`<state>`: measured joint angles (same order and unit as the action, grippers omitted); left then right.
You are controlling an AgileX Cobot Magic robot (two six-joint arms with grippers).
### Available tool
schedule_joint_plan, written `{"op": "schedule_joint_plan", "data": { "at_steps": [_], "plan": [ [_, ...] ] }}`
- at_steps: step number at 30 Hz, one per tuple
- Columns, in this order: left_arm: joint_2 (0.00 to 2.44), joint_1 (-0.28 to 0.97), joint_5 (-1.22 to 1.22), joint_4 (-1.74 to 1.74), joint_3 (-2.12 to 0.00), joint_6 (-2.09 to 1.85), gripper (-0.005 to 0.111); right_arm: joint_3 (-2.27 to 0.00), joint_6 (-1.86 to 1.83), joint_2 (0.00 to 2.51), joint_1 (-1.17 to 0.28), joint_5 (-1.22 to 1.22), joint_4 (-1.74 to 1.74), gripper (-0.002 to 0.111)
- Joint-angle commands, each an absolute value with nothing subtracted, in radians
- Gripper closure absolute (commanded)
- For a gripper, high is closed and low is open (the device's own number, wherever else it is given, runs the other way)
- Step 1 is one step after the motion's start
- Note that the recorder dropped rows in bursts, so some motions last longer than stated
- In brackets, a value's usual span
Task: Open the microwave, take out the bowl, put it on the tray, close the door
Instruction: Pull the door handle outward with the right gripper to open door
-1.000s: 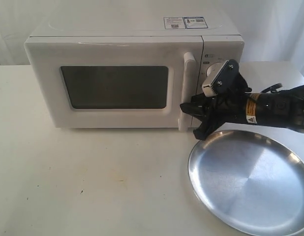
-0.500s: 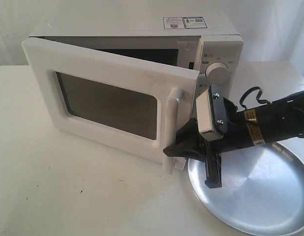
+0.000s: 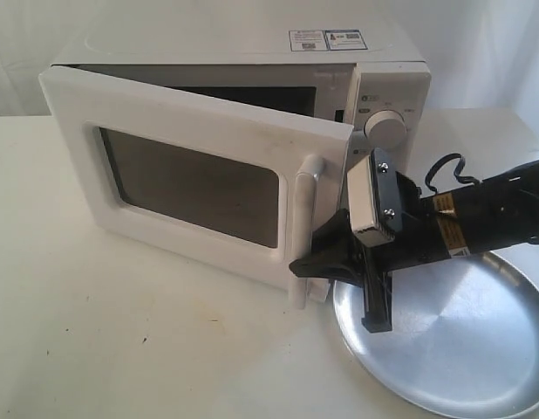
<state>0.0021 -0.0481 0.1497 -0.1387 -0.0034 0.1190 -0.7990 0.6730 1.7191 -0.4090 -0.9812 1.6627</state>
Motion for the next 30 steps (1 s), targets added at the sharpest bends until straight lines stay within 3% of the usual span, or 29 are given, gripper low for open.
{"op": "schedule_joint_plan", "data": {
  "at_steps": [1, 4, 13, 20, 24, 30],
  "plan": [
    [0.0, -0.047, 0.149, -0.135, 0.0, 0.125, 0.107, -0.824, 0.772, 1.716, -0.458, -1.221, 1.62, 0.06],
    [0.0, -0.047, 0.149, -0.135, 0.0, 0.125, 0.107, -0.824, 0.83, 1.715, -0.458, -1.221, 1.622, 0.044],
    [0.0, -0.047, 0.149, -0.135, 0.0, 0.125, 0.107, -0.801, 0.905, 1.617, -0.451, -1.221, 1.744, 0.069],
    [0.0, -0.047, 0.149, -0.135, 0.0, 0.125, 0.107, -0.724, 1.008, 1.433, -0.427, -1.212, 1.744, 0.069],
    [0.0, -0.047, 0.149, -0.135, 0.0, 0.125, 0.107, -0.674, 1.162, 1.329, -0.427, -0.985, 1.744, 0.069],
    [0.0, -0.047, 0.149, -0.135, 0.0, 0.125, 0.107, -0.611, 1.2, 1.224, -0.427, -0.931, 1.744, 0.069]
  ]
}}
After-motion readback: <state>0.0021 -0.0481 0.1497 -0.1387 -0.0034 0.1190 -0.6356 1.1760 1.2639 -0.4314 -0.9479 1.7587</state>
